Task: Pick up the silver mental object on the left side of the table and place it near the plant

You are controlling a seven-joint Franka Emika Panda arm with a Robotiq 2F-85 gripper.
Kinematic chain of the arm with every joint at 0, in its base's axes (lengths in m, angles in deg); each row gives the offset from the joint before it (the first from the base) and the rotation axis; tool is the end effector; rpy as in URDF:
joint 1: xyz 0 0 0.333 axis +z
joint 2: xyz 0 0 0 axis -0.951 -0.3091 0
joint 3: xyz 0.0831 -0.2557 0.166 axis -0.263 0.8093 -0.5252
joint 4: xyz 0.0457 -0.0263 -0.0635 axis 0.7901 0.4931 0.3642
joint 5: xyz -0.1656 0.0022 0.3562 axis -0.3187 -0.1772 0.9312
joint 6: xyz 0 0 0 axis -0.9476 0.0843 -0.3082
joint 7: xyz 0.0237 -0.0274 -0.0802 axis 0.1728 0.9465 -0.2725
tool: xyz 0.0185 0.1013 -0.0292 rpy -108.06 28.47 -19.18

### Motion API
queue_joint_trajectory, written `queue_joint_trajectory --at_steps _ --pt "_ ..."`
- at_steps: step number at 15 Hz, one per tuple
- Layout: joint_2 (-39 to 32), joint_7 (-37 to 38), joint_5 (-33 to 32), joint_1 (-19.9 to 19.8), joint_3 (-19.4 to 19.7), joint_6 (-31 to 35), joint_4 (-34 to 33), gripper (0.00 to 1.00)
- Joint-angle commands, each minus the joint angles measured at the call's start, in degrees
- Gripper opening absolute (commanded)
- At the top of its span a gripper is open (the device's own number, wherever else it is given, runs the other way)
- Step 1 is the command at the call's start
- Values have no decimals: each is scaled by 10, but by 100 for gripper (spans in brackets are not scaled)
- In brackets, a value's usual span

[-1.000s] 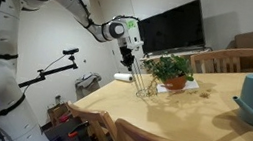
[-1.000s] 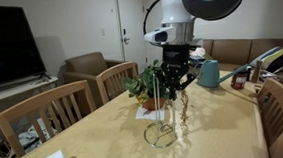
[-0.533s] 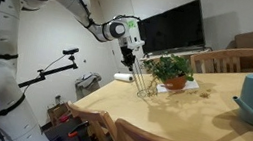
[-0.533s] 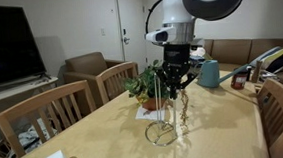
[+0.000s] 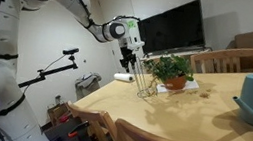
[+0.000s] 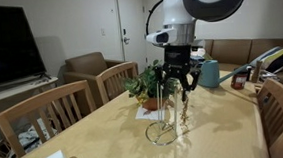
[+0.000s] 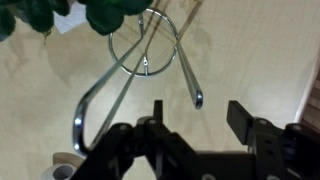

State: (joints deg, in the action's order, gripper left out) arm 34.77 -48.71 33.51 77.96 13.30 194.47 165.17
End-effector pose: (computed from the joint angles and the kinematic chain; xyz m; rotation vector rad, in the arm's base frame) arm 0.6040 0.1880 0.2937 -1.8180 -2.5154 -0.0911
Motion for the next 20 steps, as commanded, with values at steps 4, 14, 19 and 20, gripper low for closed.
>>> queue_joint_trajectory --at_steps 4,14,19,20 --pt "40 18 -10 5 -5 11 37 100" --pt "190 27 -22 26 -10 43 164 100" --pt "192 9 -22 33 -6 61 166 100" --pt "197 9 -22 33 -5 63 172 100"
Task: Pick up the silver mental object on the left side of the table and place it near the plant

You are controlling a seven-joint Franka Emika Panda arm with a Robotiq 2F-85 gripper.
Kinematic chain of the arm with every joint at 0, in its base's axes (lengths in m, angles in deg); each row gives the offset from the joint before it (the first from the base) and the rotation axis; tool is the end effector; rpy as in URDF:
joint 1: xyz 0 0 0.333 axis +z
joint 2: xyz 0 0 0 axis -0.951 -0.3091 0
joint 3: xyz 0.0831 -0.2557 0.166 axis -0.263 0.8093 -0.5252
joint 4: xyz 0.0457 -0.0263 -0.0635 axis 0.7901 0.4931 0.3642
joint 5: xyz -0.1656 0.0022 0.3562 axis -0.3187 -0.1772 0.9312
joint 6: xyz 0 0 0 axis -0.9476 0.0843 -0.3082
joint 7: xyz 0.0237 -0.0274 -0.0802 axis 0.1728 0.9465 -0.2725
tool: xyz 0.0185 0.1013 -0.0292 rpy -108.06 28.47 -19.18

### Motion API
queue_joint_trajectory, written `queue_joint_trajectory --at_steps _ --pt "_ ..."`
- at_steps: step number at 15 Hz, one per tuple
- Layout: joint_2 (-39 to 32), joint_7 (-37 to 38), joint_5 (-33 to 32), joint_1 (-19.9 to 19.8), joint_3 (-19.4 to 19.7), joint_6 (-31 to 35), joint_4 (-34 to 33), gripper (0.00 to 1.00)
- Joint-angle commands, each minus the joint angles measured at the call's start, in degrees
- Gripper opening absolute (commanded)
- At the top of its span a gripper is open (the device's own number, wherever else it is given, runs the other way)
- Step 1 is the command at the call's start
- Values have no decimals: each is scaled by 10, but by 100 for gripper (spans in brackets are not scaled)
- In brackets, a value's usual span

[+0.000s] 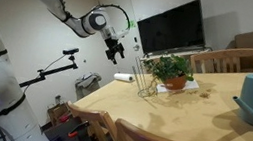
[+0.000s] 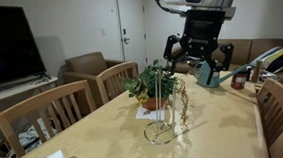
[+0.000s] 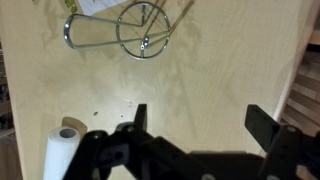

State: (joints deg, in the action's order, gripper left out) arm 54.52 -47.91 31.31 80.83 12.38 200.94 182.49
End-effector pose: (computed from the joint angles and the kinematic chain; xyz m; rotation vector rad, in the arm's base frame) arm 0.5174 0.2058 0.3723 1.6454 2.5241 0.1917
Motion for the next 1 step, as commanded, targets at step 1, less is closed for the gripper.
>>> queue_joint_trajectory --at_steps 1 --pt "1 1 0 5 4 -1 1 100"
